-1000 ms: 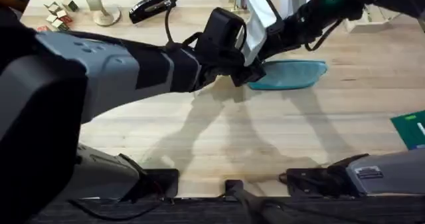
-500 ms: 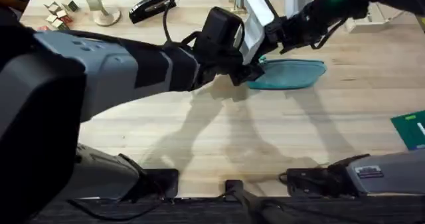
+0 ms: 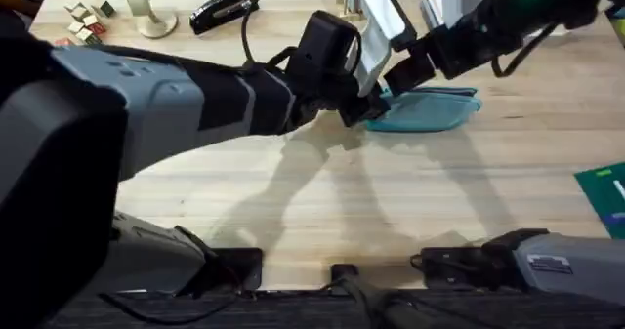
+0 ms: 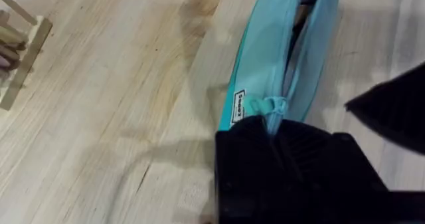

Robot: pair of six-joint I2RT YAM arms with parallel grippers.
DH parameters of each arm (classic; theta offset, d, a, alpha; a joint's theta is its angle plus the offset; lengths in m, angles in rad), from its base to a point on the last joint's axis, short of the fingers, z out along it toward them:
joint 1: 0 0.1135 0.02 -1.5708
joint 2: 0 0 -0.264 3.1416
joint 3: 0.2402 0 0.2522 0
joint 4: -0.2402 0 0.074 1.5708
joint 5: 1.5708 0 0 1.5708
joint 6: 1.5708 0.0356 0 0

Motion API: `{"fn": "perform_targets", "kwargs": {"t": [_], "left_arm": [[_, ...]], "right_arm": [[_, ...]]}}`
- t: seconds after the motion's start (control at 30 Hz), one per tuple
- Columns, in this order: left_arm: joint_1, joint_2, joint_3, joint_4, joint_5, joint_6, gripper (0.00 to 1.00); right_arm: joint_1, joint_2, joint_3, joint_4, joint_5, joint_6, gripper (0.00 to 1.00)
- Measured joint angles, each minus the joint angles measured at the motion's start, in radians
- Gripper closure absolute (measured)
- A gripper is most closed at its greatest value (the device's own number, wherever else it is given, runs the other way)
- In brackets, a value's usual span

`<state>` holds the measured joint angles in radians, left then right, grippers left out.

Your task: Unzip the bag, pick up the pens from the table one at a time and place them inside, then zip the bag closed.

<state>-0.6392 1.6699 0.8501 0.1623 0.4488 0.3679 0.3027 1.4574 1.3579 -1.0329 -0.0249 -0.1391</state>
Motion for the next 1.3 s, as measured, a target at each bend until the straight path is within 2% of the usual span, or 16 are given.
{"fn": "perform_targets", "kwargs": {"t": [0.37, 0.47, 0.5, 0.57, 0.67, 0.7, 0.97, 1.17, 1.3], "left_arm": [[0.0, 0.0, 0.0, 0.0, 0.0, 0.0, 0.955], [0.0, 0.0, 0.0, 0.002, 0.0, 0.002, 0.871], [0.0, 0.0, 0.0, 0.004, 0.0, 0.004, 0.785], [0.0, 0.0, 0.0, 0.006, 0.0, 0.004, 0.522], [0.0, 0.0, 0.0, 0.006, 0.0, 0.003, 0.064], [0.0, 0.0, 0.0, 0.006, 0.0, 0.003, 0.023], [0.0, 0.0, 0.0, 0.007, 0.0, 0.003, 0.009], [0.0, -0.001, 0.001, 0.068, 0.0, 0.003, 0.008], [0.003, -0.035, 0.001, 0.062, 0.0, 0.003, 0.008]], "right_arm": [[0.0, -0.108, 0.0, -0.082, 0.022, -0.065, 0.003], [0.0, -0.139, 0.0, -0.098, 0.023, -0.079, 0.003], [0.0, -0.15, 0.0, -0.101, 0.024, -0.083, 0.003], [0.0, -0.171, 0.001, -0.105, 0.025, -0.092, 0.003], [0.0, -0.202, 0.001, -0.113, 0.025, -0.104, 0.003], [0.0, -0.212, 0.001, -0.117, 0.025, -0.109, 0.003], [0.0, -0.255, 0.001, -0.125, 0.025, -0.132, 0.003], [0.0, -0.256, 0.001, -0.145, 0.024, -0.169, 0.005], [0.0, -0.256, 0.015, -0.17, -0.019, -0.203, 0.005]]}}
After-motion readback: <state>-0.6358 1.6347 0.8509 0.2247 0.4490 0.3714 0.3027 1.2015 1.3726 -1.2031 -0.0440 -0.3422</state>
